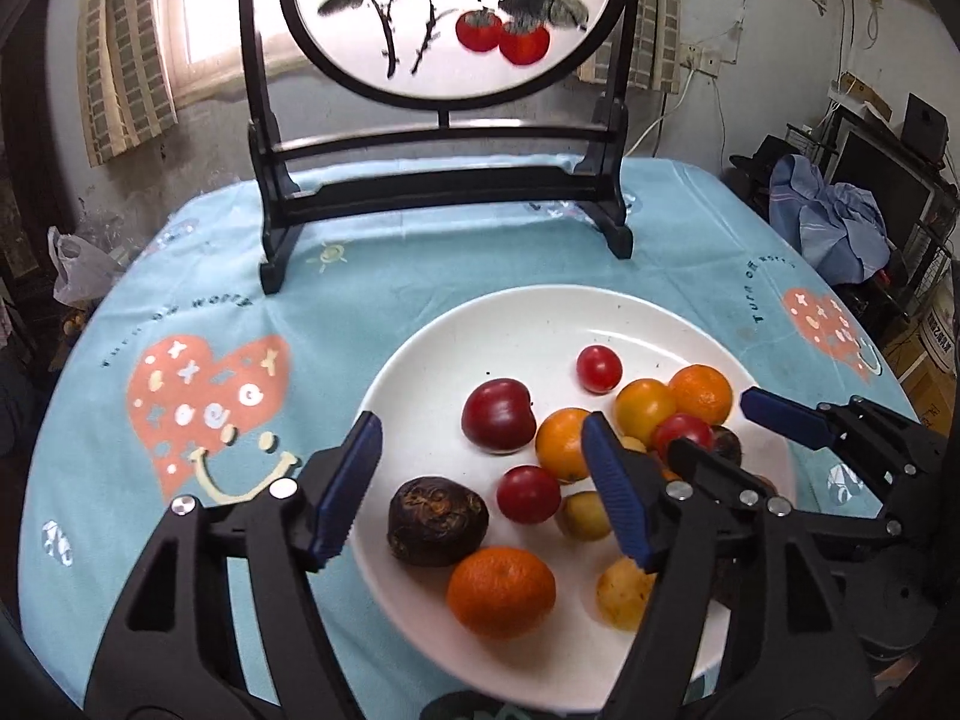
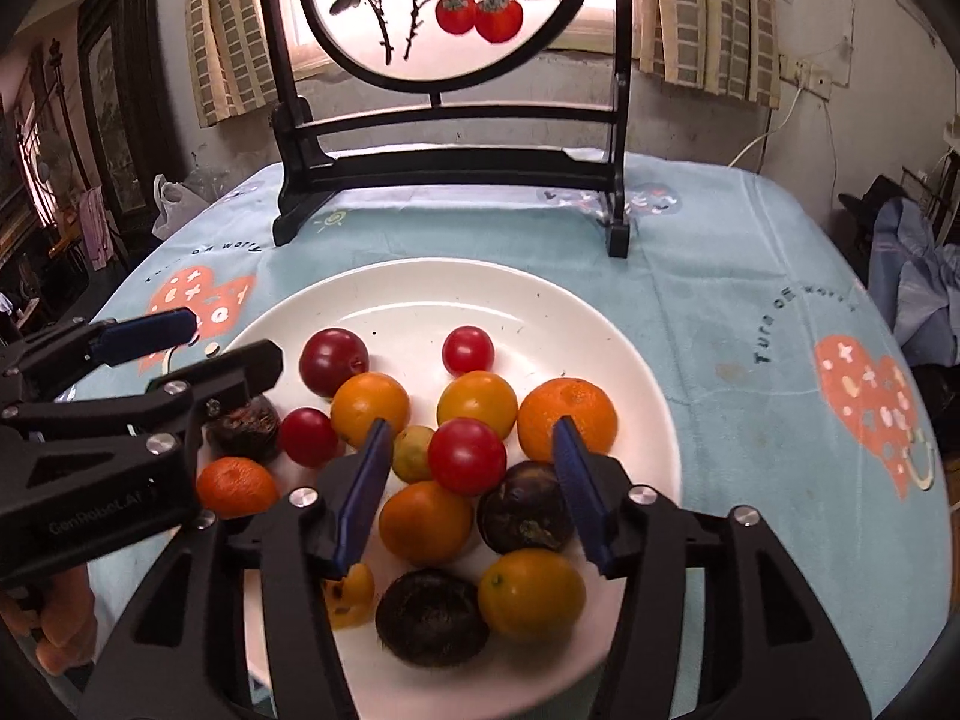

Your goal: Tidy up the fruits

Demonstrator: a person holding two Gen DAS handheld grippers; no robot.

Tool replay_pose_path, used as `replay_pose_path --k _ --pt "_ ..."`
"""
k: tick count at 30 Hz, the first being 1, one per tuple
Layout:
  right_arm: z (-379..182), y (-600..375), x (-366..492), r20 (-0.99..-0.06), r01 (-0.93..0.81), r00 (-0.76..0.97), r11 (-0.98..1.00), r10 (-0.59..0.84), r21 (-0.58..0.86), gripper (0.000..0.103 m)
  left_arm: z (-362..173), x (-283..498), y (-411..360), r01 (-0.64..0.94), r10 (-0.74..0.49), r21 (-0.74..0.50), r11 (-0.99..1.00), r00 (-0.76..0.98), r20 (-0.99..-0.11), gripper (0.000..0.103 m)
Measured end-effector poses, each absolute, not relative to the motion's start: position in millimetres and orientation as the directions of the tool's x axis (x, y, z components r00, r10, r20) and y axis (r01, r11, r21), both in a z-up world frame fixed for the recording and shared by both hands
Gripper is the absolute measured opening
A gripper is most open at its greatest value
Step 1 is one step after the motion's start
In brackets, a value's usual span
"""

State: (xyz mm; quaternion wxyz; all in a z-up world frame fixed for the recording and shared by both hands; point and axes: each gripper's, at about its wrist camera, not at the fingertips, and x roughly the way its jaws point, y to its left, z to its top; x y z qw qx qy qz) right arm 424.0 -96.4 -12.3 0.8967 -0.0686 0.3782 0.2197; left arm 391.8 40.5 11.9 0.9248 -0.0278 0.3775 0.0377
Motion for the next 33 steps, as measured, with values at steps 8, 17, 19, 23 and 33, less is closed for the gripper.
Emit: replay_pose_path --k 8,17,19,23,33 --pt "27 -125 344 -0.666 -0.462 0.660 0.887 0.349 0.006 0.079 67 302 25 -0.109 0.108 0.035 0.993 0.799 -0.591 0.101" --pt "24 -160 240 -0.657 -0.487 0.646 0.873 0.389 0.038 0.102 53 198 1 -0.085 0.112 0.073 0.994 0.777 -0.620 0.101" --pt "17 -166 218 -0.671 -0.478 0.642 0.878 0.371 0.028 0.102 43 177 -5 -0.076 0.113 0.085 0.993 0.765 -0.634 0.101" --pt "7 -175 185 -0.675 -0.471 0.646 0.882 0.357 0.015 0.102 26 137 -15 -0.046 0.076 0.063 0.997 0.748 -0.659 0.101" --pt "3 -189 133 -0.661 -0.458 0.657 0.888 0.363 0.033 0.102 17 82 -25 -0.012 0.028 0.029 1.000 0.744 -0.667 0.101"
